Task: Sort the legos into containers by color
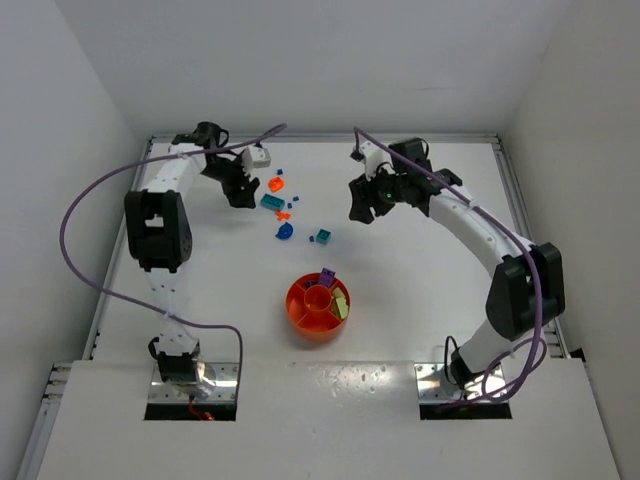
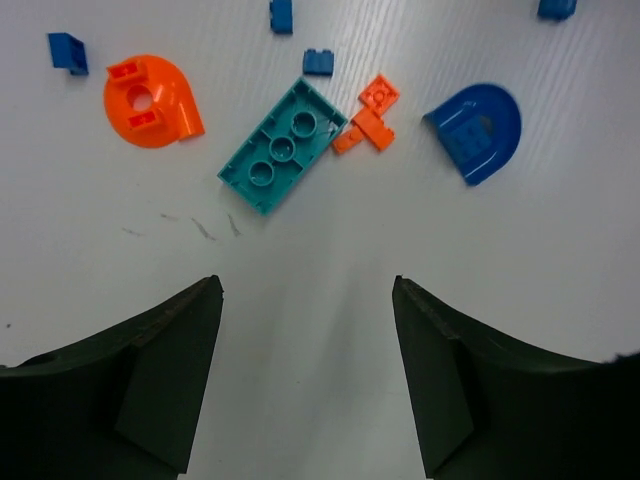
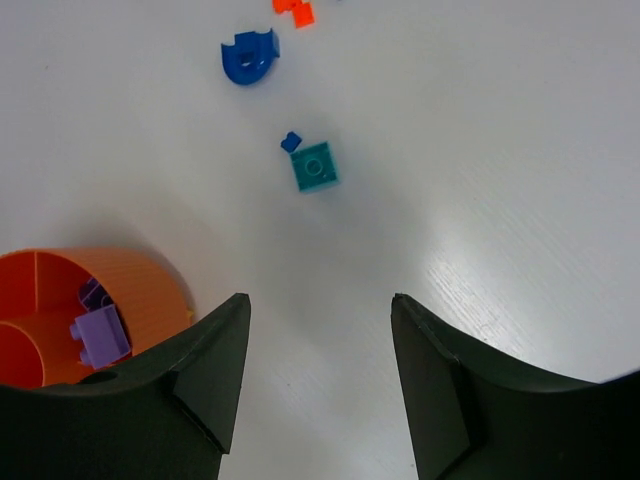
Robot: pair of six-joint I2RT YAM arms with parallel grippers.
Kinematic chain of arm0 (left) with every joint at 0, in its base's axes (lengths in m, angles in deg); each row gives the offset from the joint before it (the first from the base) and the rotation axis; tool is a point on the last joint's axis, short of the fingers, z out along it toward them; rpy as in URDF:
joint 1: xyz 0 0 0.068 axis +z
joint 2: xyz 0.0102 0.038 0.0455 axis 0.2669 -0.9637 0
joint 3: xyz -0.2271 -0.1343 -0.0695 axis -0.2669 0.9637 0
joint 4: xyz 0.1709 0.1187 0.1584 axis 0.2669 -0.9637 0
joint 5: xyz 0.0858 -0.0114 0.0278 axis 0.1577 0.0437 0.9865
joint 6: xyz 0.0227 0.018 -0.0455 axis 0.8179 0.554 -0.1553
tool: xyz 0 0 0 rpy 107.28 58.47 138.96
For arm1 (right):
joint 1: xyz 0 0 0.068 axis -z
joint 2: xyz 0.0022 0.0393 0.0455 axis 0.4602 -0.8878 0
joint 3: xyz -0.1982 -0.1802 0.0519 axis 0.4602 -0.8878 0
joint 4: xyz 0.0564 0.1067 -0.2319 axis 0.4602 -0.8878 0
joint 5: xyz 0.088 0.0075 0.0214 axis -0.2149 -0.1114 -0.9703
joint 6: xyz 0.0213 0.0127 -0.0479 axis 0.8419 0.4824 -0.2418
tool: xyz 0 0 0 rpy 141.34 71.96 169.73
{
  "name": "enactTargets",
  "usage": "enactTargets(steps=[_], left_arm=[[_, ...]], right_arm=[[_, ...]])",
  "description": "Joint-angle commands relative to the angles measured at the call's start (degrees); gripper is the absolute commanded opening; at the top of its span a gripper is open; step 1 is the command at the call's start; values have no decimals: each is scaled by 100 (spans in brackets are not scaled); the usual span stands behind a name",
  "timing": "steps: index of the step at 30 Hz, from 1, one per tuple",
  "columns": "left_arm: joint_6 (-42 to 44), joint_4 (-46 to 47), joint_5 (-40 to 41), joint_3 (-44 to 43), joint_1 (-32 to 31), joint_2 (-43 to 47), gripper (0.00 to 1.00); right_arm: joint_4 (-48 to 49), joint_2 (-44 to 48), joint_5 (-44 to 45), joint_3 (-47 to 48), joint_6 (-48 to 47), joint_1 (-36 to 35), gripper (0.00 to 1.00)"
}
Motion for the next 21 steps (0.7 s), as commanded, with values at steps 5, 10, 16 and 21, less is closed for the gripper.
enactTargets(steps=[5, 10, 16, 21], left_arm=[[2165, -805, 224, -428, -17, -317, 69], [2630, -179, 347, -21, -17, -323, 69], [2808, -240, 339, -644, -17, -833, 69], [2808, -240, 339, -935, -131, -1098, 69]], right_arm=[[388, 0, -456, 264, 342, 246, 59], [459, -62, -589, 192, 579, 246, 60], [494, -369, -554, 535, 579, 299, 62], [608, -431, -501, 535, 579, 299, 63]])
